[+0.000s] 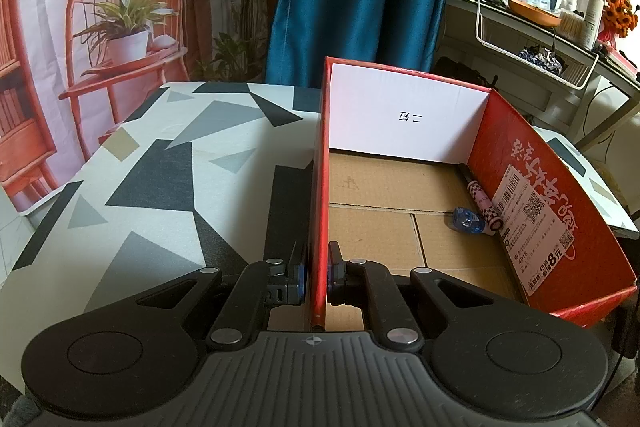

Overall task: Organize rigid objects
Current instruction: 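Reach the right tool to the white charger plug and grasp it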

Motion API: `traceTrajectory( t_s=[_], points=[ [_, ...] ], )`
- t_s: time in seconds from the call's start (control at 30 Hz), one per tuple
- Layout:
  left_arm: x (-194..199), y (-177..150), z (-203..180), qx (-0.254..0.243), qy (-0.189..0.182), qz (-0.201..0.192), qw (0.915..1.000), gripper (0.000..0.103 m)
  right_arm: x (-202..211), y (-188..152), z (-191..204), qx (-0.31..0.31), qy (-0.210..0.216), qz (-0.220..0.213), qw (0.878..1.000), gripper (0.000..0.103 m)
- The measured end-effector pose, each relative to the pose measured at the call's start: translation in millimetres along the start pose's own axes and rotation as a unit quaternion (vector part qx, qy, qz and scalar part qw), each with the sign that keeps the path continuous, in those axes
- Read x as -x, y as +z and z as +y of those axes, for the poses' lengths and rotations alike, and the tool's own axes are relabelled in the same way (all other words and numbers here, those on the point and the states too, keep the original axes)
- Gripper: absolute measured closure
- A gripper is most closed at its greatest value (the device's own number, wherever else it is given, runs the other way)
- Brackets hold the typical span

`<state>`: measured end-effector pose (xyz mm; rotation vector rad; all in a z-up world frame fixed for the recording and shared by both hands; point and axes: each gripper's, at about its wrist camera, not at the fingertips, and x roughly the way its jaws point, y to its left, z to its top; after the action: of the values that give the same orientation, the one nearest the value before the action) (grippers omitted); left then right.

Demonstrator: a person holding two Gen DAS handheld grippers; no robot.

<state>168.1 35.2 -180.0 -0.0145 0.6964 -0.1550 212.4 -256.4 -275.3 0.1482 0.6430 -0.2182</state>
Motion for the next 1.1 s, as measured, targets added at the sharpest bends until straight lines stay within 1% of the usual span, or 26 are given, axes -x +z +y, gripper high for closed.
traceTrajectory(
  t_s=[0.1,0.47,0.5,0.57,0.67,0.8,0.87,0.9,1.1],
  points=[
    [-0.2,0.0,-0.4,0.000,0.000,0.001,1.0000,0.093,2.4,-0.9,-5.0,-0.016,0.000,-0.001,1.000,0.070],
    [0.1,-0.5,-0.3,0.003,0.000,0.001,1.0000,0.093,1.0,-1.5,-1.2,-0.008,-0.007,0.001,1.000,0.069],
    [0.1,-0.5,-0.3,0.003,0.000,0.001,1.0000,0.093,1.1,-1.6,-1.3,-0.007,-0.006,0.002,1.000,0.067],
    [0.0,-0.5,-0.1,0.004,0.000,0.001,1.0000,0.093,-0.7,-0.7,-0.2,-0.002,0.003,0.004,1.000,0.057],
    [0.1,-0.9,0.0,0.006,-0.002,0.002,1.0000,0.093,-2.7,0.2,1.7,0.003,0.003,0.005,1.000,0.057],
    [0.2,-1.0,-0.4,0.006,-0.002,0.002,1.0000,0.093,-2.8,0.1,1.7,0.004,0.000,0.005,1.000,0.059],
    [0.1,-0.8,-0.2,0.006,-0.002,0.002,1.0000,0.093,-2.1,-0.3,2.2,0.004,-0.009,0.004,1.000,0.064],
    [0.1,-0.8,-0.4,0.006,-0.002,0.002,1.0000,0.093,-1.7,-0.5,1.9,0.003,-0.014,0.003,1.000,0.070],
    [0.8,-0.6,-2.8,-0.002,0.003,0.000,1.0000,0.093,-2.0,-0.1,1.8,0.004,-0.017,0.003,1.000,0.070]
  ],
)
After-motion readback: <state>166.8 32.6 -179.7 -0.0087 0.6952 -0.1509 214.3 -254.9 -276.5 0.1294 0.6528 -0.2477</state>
